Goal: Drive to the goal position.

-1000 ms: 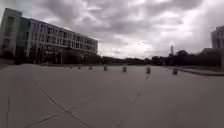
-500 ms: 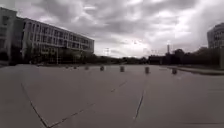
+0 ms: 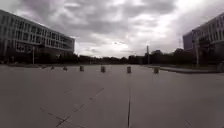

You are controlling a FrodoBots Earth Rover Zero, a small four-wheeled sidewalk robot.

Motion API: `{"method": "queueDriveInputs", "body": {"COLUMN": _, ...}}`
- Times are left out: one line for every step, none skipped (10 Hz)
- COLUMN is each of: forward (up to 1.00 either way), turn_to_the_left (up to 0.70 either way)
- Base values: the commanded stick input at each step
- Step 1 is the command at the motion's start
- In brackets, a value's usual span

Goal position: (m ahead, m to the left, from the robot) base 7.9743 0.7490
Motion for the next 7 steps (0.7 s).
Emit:
{"method": "queueDriveInputs", "body": {"forward": 0.7, "turn_to_the_left": 0.0}}
{"method": "queueDriveInputs", "body": {"forward": 0.7, "turn_to_the_left": 0.0}}
{"method": "queueDriveInputs", "body": {"forward": 0.7, "turn_to_the_left": 0.0}}
{"method": "queueDriveInputs", "body": {"forward": 0.7, "turn_to_the_left": 0.0}}
{"method": "queueDriveInputs", "body": {"forward": 0.7, "turn_to_the_left": -0.07}}
{"method": "queueDriveInputs", "body": {"forward": 0.7, "turn_to_the_left": -0.29}}
{"method": "queueDriveInputs", "body": {"forward": 0.7, "turn_to_the_left": -0.35}}
